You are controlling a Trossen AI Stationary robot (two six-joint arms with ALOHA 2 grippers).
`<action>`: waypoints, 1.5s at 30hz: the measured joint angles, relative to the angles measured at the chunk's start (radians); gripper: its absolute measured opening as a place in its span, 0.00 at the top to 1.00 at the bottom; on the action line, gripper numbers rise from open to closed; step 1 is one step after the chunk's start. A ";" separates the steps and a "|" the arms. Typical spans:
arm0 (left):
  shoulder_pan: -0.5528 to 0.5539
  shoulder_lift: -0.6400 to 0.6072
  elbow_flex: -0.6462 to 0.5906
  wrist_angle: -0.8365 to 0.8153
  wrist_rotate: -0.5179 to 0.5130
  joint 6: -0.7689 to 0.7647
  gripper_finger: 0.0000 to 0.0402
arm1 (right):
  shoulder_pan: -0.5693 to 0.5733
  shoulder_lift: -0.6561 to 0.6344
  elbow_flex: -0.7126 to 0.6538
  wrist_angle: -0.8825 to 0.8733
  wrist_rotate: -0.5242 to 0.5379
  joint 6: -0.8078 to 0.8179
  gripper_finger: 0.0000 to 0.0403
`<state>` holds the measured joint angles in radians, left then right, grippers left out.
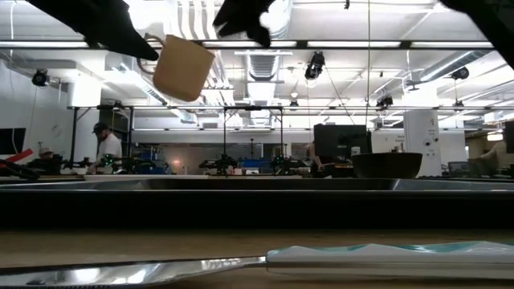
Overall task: Set up tray
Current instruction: Put the orange mug on the black serving tray
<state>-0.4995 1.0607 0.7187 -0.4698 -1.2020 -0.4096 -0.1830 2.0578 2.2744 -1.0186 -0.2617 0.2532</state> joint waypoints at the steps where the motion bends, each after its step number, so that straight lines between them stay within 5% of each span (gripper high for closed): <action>1: 0.000 0.000 -0.009 0.011 -0.007 -0.004 0.94 | 0.009 -0.024 -0.005 -0.014 0.012 -0.001 0.75; 9: -0.007 -0.002 -0.135 0.074 -0.007 -0.145 0.94 | 0.145 -0.212 -0.149 0.001 0.260 -0.021 0.67; 14: -0.011 -0.002 -0.245 0.282 -0.005 -0.159 0.94 | 0.245 -0.320 -0.345 0.050 0.368 0.026 0.66; 22: -0.011 -0.002 -0.452 0.672 0.025 -0.150 0.94 | 0.367 -0.451 -0.654 0.261 0.375 0.091 0.66; 27: -0.011 0.010 -0.517 0.775 0.071 -0.150 0.94 | 0.411 -0.493 -0.784 0.411 0.377 0.103 0.66; 45: -0.013 0.304 -0.524 0.974 0.083 -0.265 0.94 | 0.423 -0.498 -0.812 0.448 0.376 0.104 0.66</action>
<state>-0.5121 1.3649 0.1944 0.5040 -1.1186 -0.6750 0.2401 1.5597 1.4620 -0.5705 0.1147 0.3574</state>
